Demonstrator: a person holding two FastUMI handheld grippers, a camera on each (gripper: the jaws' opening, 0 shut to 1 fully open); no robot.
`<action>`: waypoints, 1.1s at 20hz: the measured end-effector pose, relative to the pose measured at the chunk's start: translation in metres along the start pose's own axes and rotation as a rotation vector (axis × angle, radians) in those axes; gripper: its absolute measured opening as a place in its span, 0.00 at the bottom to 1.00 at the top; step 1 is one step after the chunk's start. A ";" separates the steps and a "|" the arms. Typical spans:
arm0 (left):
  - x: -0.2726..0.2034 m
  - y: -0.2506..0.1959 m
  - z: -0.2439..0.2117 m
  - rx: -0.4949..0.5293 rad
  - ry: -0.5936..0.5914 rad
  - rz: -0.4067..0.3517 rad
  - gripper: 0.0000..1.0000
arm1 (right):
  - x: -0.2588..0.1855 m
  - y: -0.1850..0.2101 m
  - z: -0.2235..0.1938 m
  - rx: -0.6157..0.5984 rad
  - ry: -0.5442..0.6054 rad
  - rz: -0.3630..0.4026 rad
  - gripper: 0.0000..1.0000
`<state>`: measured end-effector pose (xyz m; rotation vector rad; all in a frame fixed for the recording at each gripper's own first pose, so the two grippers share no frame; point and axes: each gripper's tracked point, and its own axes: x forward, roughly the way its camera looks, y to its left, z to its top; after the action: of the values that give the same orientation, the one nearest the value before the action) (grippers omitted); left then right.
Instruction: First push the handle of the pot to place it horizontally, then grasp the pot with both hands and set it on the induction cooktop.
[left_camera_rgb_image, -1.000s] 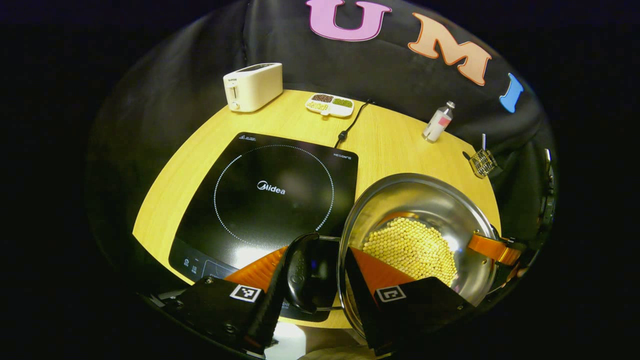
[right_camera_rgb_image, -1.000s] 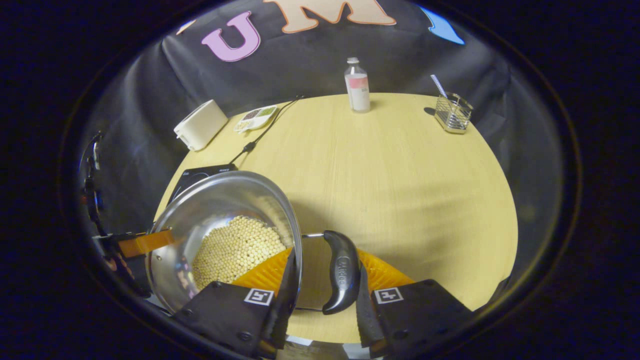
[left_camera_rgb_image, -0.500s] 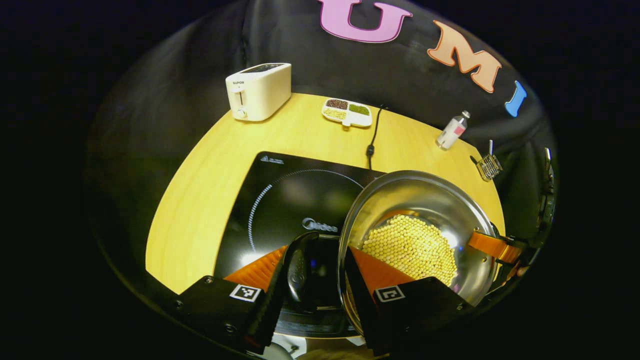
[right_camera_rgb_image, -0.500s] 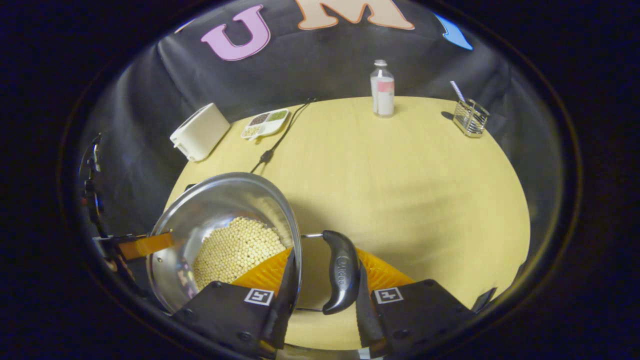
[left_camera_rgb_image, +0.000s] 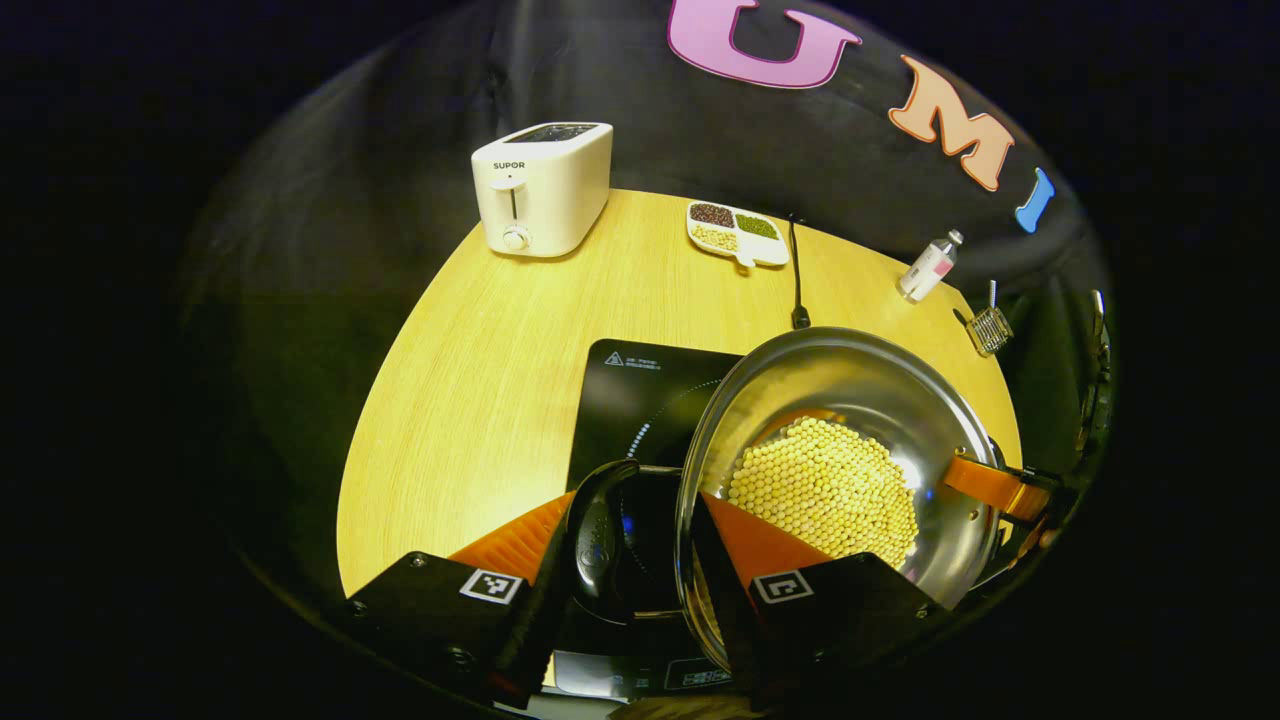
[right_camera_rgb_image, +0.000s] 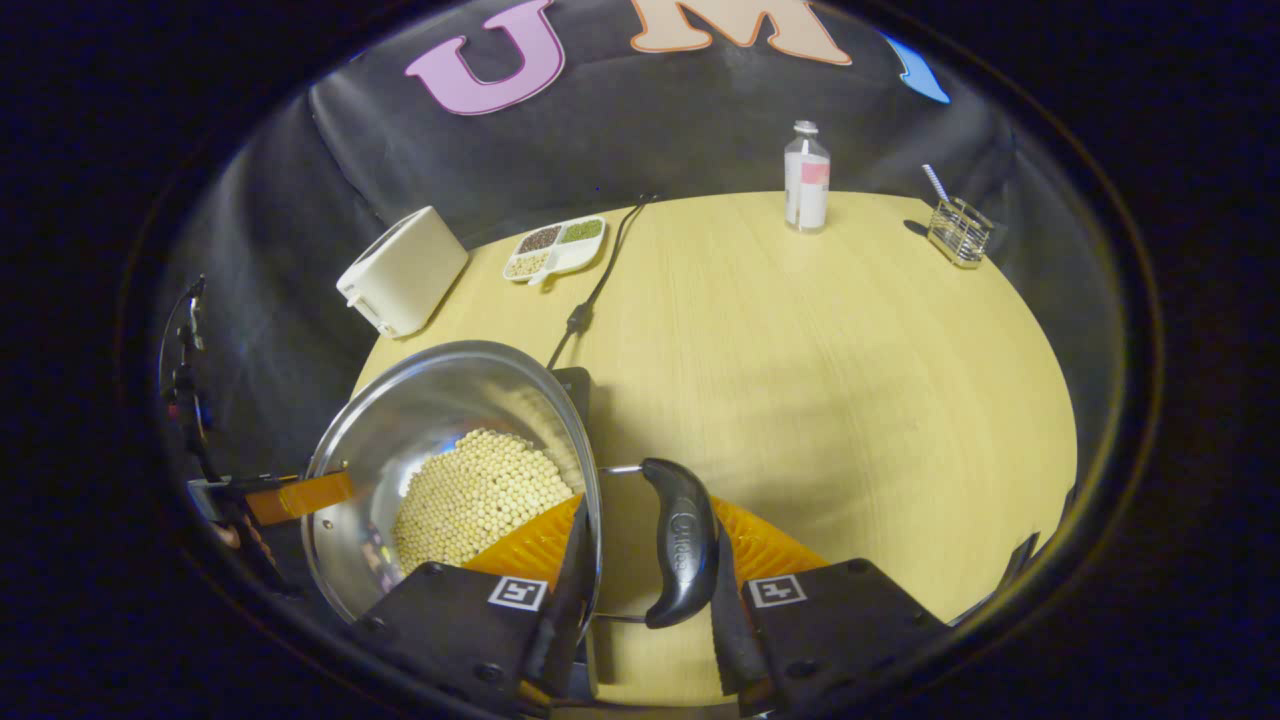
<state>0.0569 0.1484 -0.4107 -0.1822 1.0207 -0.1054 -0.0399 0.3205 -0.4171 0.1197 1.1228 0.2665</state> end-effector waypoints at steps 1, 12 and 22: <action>0.001 0.004 0.002 -0.001 -0.001 -0.002 0.70 | 0.002 0.005 0.000 0.004 0.000 0.000 0.53; 0.004 0.021 0.008 0.016 0.007 -0.012 0.70 | 0.013 0.021 -0.009 0.053 0.012 -0.009 0.53; 0.000 0.020 0.008 -0.011 -0.003 -0.023 0.70 | 0.007 0.018 -0.007 0.075 -0.012 0.000 0.61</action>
<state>0.0640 0.1686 -0.4111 -0.2044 1.0162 -0.1205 -0.0462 0.3399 -0.4225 0.1881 1.1216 0.2234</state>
